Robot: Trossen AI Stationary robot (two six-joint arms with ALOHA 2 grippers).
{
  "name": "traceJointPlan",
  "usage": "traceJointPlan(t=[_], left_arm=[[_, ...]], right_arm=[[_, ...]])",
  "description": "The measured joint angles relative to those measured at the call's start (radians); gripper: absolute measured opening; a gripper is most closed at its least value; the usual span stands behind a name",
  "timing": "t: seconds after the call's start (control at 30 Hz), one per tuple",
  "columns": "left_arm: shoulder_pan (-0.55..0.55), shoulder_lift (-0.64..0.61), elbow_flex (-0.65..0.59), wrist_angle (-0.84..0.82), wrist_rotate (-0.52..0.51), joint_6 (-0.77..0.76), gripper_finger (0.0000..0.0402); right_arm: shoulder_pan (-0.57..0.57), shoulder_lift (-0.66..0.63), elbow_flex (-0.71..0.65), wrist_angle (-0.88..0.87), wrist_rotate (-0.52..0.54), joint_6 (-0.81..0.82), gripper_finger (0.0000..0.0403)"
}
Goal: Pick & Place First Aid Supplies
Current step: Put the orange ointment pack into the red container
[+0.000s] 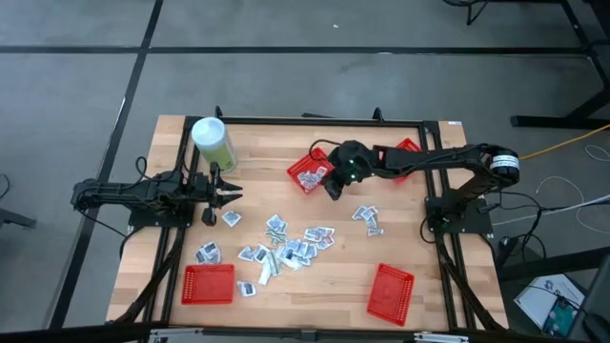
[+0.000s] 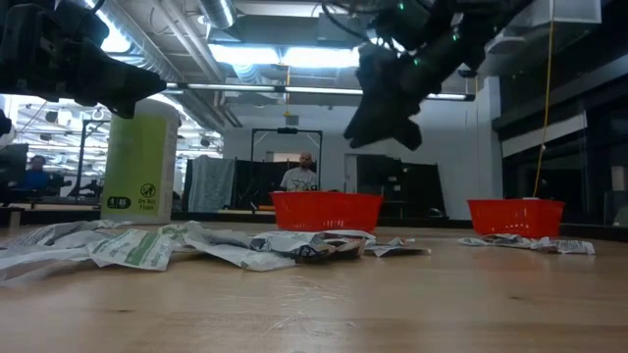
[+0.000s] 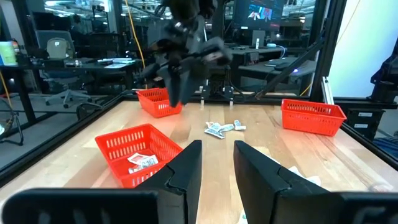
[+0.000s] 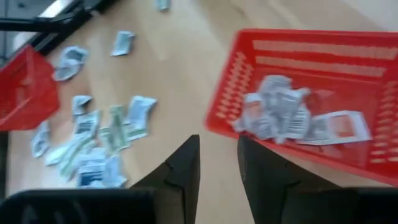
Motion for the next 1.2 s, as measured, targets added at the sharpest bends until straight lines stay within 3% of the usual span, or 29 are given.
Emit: traceJointPlan(t=[0.17, 0.53, 0.73, 0.97, 1.1, 1.2], left_arm=[[0.0, 0.0, 0.0, 0.0, 0.0, 0.0, 0.0088], [0.0, 0.0, 0.0, 0.0, 0.0, 0.0, 0.0088], [0.0, 0.0, 0.0, 0.0, 0.0, 0.0, 0.0088], [0.0, 0.0, 0.0, 0.0, 0.0, 0.0, 0.0088], [0.0, 0.0, 0.0, 0.0, 0.0, 0.0, 0.0088], [0.0, 0.0, 0.0, 0.0, 0.0, 0.0, 0.0088]], right_arm=[[0.055, 0.0, 0.067, -0.157, 0.01, 0.062, 0.0109], [0.175, 0.001, 0.095, -0.512, 0.054, 0.415, 0.0109], [0.255, 0.002, 0.095, -0.552, 0.097, 0.434, 0.0109], [0.341, 0.002, 0.095, -0.631, 0.32, 0.638, 0.0109], [0.362, 0.002, 0.095, -0.691, 0.324, 0.689, 0.0109], [0.362, 0.002, 0.095, -0.697, 0.325, 0.63, 0.0109]])
